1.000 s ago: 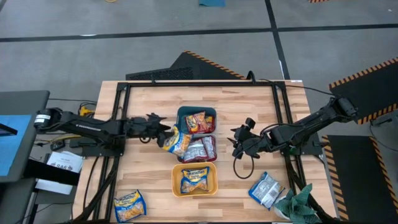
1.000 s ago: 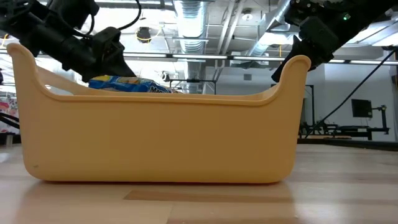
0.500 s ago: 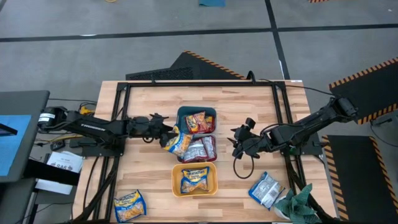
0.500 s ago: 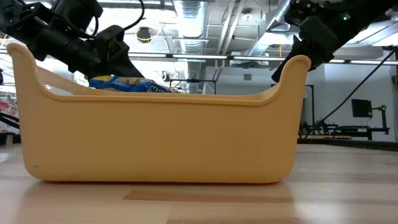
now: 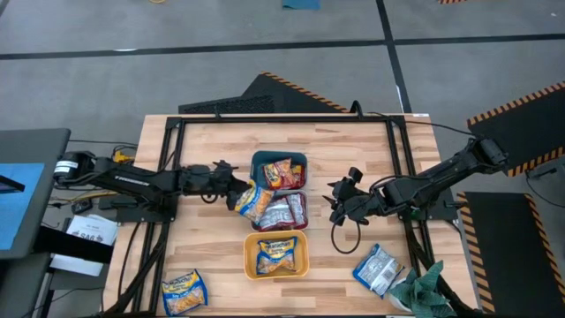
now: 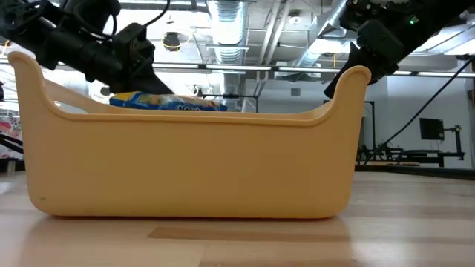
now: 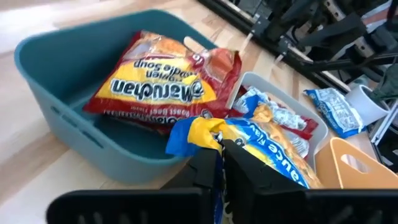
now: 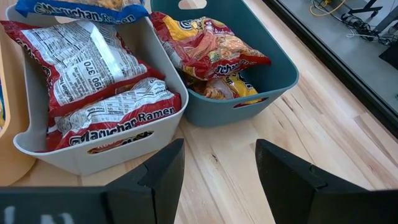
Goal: Sort Maruchan noodles
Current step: Put the blue noodle pack into the yellow bin
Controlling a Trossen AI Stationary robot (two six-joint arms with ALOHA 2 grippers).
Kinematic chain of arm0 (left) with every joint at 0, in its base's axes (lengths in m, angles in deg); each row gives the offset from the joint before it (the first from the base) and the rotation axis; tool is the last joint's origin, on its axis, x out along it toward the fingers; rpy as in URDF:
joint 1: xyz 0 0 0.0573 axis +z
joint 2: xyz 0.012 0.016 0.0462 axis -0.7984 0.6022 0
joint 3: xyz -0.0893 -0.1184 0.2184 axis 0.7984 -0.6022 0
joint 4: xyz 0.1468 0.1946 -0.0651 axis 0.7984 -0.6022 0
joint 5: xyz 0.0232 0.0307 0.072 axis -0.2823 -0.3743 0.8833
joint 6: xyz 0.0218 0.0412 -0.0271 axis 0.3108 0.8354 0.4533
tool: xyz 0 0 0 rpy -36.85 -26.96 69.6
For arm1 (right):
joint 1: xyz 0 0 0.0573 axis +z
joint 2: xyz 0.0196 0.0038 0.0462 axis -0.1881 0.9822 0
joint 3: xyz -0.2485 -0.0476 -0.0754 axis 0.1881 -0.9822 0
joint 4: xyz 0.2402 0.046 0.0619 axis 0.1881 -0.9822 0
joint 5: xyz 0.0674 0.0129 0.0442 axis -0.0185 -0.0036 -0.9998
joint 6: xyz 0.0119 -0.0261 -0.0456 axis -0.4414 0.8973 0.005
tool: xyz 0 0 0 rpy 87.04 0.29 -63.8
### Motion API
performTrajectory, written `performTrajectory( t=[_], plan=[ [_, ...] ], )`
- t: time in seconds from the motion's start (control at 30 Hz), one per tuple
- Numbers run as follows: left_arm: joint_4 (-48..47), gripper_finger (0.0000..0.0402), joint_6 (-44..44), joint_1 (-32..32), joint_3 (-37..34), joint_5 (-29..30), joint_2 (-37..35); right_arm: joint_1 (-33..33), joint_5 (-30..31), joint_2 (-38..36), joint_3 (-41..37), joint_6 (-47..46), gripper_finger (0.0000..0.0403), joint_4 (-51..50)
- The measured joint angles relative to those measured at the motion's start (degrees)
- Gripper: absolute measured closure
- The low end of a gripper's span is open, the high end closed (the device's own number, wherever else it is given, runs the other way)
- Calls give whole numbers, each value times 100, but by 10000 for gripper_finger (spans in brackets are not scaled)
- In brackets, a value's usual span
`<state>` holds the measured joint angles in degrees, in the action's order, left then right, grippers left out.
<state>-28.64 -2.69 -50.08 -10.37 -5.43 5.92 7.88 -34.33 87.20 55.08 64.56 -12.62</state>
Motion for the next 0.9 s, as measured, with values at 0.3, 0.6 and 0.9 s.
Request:
performTrajectory(
  t=[0.3,0.6,0.9],
  plan=[
    [-12,401,442,-1,156,37,-487,0,0,-1,0,0,185,-22],
    [225,401,579,-327,156,40,-973,0,0,1,0,0,185,-22],
    [1161,401,735,-1276,263,35,-970,0,2,1,0,0,184,-20]
  ],
)
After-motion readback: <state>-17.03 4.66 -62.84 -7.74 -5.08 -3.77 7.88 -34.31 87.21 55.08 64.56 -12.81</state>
